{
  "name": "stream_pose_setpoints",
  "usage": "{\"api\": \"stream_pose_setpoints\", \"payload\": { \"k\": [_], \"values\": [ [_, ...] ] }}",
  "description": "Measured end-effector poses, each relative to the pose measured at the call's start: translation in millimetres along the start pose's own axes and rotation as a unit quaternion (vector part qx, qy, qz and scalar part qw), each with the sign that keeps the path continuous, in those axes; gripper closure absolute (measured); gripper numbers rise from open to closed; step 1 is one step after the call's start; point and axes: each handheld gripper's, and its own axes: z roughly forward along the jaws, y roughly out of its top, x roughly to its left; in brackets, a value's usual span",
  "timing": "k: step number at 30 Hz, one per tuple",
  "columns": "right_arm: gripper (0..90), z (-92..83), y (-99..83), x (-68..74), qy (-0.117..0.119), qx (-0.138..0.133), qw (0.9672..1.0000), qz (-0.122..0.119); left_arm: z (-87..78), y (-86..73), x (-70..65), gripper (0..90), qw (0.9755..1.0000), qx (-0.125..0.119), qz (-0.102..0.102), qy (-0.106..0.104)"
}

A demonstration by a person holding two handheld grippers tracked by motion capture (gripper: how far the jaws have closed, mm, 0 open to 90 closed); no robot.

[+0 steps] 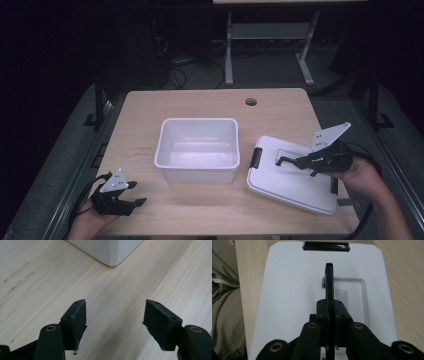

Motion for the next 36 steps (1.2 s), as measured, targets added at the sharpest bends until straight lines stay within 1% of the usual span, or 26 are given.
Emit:
{"api": "stream_pose_setpoints", "payload": {
  "k": [5, 9, 11, 15, 22, 27, 31, 36],
  "values": [
    [84.4, -5.2, 3.2, -0.6, -0.001, -0.001, 1.0, 0.0, -0.1, -1.0, 0.2, 34.4, 1.0, -0.001, -0.003, -0.002],
    [84.4, -8.2, 6.0, -0.5, 0.002, 0.0, 1.0, -0.005, 0.3, -1.4, 0.3, 34.4, 1.0, -0.001, -0.004, -0.002],
    [84.4, -10.7, 7.4, -0.6, 0.0, 0.001, 1.0, -0.007, 0.7, -1.8, 1.2, 34.4, 1.0, -0.003, -0.006, -0.004],
    [84.4, -17.0, 10.6, -0.4, -0.003, -0.006, 0.9999, -0.009, 1.3, -3.0, 2.2, 34.0, 1.0, -0.002, -0.006, -0.005],
    [84.4, -27.6, 16.7, -1.4, -0.008, -0.009, 0.9999, -0.011, 1.0, -4.0, 2.9, 32.4, 0.9999, -0.004, -0.007, -0.006],
    [84.4, -33.8, 21.1, -1.0, -0.005, -0.017, 0.9998, -0.013, 0.0, -3.7, 3.1, 31.7, 0.9999, -0.005, -0.007, -0.005],
    [84.4, -37.3, 25.0, -0.8, -0.004, -0.016, 0.9998, -0.013, -0.4, -3.3, 2.7, 31.6, 0.9999, -0.009, -0.007, -0.006],
    [84.4, -41.8, 30.4, -1.3, -0.004, -0.021, 0.9997, -0.014, 0.6, -3.5, 2.7, 31.3, 0.9999, -0.006, -0.008, -0.008]
  ]
}}
